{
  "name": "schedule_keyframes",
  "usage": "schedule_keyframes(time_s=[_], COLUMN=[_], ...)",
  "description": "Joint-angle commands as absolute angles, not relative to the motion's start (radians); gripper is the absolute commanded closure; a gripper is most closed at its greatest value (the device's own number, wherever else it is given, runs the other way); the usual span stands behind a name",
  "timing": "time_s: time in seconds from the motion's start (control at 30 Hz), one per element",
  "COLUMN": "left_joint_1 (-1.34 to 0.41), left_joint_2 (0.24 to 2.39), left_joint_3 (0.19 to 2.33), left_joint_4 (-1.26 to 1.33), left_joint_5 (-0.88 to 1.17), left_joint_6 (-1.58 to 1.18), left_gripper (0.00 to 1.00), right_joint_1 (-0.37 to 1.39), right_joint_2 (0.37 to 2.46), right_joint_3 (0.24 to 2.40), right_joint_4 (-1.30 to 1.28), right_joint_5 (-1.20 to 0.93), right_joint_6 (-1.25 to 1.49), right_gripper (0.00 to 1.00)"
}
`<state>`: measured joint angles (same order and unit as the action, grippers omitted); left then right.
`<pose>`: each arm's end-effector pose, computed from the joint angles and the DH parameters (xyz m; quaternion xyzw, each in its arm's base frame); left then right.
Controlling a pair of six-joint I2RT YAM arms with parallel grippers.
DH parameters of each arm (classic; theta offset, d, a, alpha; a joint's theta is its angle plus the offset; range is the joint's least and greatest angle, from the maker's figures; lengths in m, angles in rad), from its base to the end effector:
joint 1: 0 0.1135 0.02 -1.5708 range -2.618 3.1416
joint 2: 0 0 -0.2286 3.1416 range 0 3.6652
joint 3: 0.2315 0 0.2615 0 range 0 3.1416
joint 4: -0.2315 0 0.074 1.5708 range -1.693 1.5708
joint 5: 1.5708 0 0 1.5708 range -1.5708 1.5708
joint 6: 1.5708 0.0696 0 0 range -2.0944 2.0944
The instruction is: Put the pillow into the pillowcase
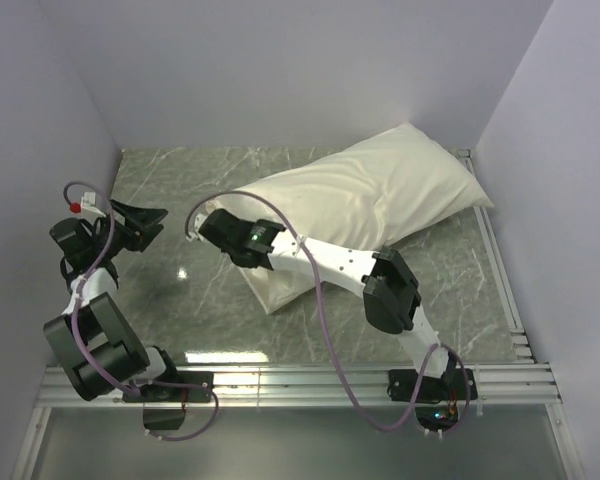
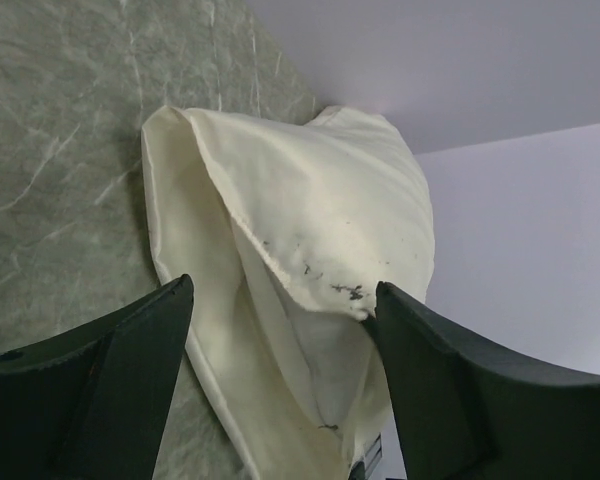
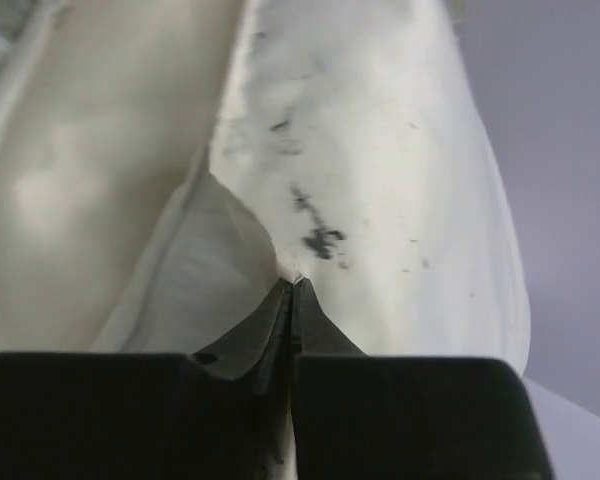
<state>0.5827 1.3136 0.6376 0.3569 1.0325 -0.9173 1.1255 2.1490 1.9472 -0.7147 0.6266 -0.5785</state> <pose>0.2851 0.1163 0.1877 -0.2689 0.7128 -0.4793 0.4357 0.2460 0.4207 0.2093 -0.6128 0.6677 -0.1984 0.3732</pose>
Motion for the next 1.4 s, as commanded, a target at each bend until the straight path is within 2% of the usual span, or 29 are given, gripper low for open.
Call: schedule_keyframes(time_s=[0.0,0.1,0.13,0.17,0.2,0.27,0.37,0.53,0.63,0.83,0.93,0.97,1.03,1.23,1.3,1.37], left_joint_1=[0.581,0.578,0.575,0.575,0.575,0.575,0.577,0.586,0.586,0.586,0.586,0.586,0.586,0.578,0.558,0.538], left_joint_2=[1.284,1.272,1.275,1.288,1.298,1.315,1.305,1.304,1.293,1.287,1.29,1.292,1.287,1.272,1.296,1.344], left_joint_3=[0.598,0.552,0.546,0.539,0.538,0.545,0.535,0.514,0.505,0.477,0.466,0.468,0.475,0.512,0.552,0.587], left_joint_4=[0.344,0.289,0.275,0.267,0.259,0.242,0.281,0.307,0.29,0.316,0.334,0.336,0.321,0.258,0.152,0.15], left_joint_5=[1.074,1.062,1.058,1.065,1.063,1.062,1.054,1.057,1.055,1.051,1.049,1.051,1.057,1.117,1.102,1.117], left_joint_6=[-0.867,-0.821,-0.787,-0.778,-0.773,-0.762,-0.79,-0.844,-0.833,-0.864,-0.874,-0.873,-0.841,-0.608,-0.463,-0.472], left_gripper=[0.22,0.23,0.23,0.23,0.23,0.24,0.23,0.18,0.17,0.17,0.17,0.17,0.18,0.22,0.25,0.28], right_joint_1=[1.092,1.089,1.091,1.097,1.101,1.112,1.114,1.121,1.114,1.06,1.026,1.013,1.005,0.985,0.968,0.962], right_joint_2=[2.093,2.071,2.072,2.083,2.089,2.12,2.183,2.292,2.321,2.338,2.356,2.355,2.353,2.232,2.189,2.134], right_joint_3=[2.038,2.08,2.088,2.097,2.103,2.105,2.125,2.186,2.103,1.985,1.988,1.987,2.012,2.267,2.28,2.267], right_joint_4=[-0.68,-0.734,-0.753,-0.774,-0.794,-0.84,-0.871,-0.833,-0.752,-0.67,-0.635,-0.623,-0.633,-0.83,-0.839,-0.851], right_joint_5=[0.673,0.62,0.605,0.568,0.551,0.51,0.476,0.564,0.679,0.744,0.773,0.773,0.764,0.554,0.508,0.451], right_joint_6=[-0.583,-0.566,-0.555,-0.546,-0.525,-0.491,-0.428,-0.448,-0.509,-0.551,-0.587,-0.6,-0.597,-0.491,-0.476,-0.454], right_gripper=[1.0,1.0,0.92,0.61,0.44,0.22,0.05,0.04,0.04,0.14,0.42,0.7,1.0,1.0,1.0,1.0])
